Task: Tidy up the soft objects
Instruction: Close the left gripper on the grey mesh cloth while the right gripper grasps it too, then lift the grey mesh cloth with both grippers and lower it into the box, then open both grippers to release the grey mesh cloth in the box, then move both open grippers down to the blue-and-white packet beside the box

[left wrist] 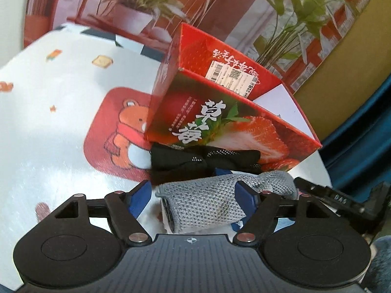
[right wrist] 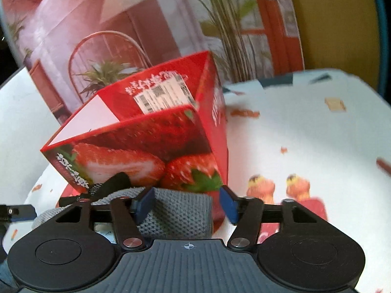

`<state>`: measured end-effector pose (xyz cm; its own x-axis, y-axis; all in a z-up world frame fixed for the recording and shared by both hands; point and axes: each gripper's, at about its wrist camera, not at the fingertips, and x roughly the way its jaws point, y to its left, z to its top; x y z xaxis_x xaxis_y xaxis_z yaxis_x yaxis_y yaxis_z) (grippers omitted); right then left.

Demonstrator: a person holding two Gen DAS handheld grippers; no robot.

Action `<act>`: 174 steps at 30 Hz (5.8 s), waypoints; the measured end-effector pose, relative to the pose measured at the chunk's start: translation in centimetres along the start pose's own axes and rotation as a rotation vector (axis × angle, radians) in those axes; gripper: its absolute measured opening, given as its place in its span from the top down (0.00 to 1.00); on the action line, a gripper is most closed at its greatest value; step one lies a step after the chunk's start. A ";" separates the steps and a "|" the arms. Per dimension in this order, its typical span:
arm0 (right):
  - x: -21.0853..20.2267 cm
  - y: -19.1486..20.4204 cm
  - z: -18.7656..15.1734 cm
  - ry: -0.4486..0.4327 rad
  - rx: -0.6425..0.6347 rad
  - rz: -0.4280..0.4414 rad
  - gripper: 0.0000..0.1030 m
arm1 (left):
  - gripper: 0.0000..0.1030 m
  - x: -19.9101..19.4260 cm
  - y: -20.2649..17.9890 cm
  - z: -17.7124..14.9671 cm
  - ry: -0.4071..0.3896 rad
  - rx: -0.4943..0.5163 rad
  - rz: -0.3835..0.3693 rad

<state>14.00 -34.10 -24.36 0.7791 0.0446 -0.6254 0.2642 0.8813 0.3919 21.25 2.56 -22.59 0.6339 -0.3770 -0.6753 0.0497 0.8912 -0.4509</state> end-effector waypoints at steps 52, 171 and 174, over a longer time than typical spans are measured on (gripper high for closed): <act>-6.4 7.2 7.8 -0.201 -0.140 0.139 0.90 | 0.89 -5.6 -6.5 6.7 -0.329 0.324 -0.002; -3.9 11.6 6.0 -0.155 -0.300 -0.059 0.00 | 0.00 -4.9 -5.6 6.1 -0.196 0.411 0.147; -5.0 11.7 4.6 -0.169 -0.296 -0.043 0.00 | 0.00 -5.6 -5.1 4.4 -0.204 0.406 0.147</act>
<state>15.85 -26.14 -13.55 0.8604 -0.0526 -0.5068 0.1418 0.9801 0.1390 20.83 1.29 -13.93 0.7934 -0.2184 -0.5681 0.2199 0.9732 -0.0670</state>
